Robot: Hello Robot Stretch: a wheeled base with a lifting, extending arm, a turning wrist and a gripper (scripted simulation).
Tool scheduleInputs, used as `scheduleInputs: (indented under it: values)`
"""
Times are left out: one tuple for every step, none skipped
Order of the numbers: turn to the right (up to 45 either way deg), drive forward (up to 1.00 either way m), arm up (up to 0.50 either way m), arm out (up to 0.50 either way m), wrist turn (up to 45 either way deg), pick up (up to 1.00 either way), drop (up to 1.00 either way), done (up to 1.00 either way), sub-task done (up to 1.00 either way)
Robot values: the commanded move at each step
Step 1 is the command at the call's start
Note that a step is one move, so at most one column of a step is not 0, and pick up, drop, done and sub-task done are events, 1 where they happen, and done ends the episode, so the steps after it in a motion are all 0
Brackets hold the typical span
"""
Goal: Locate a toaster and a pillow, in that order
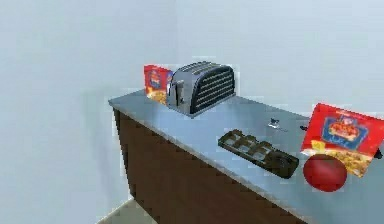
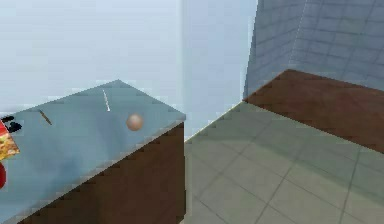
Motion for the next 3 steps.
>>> scheduleInputs:
  values:
    - [-45.0, 0.0, 0.0, 0.0, 0.0, 0.0, 0.0, 0.0, 0.0]
    - [-45.0, 0.0, 0.0, 0.0, 0.0, 0.0, 0.0, 0.0, 0.0]
    - [-15.0, 0.0, 0.0, 0.0, 0.0, 0.0, 0.0, 0.0, 0.0]
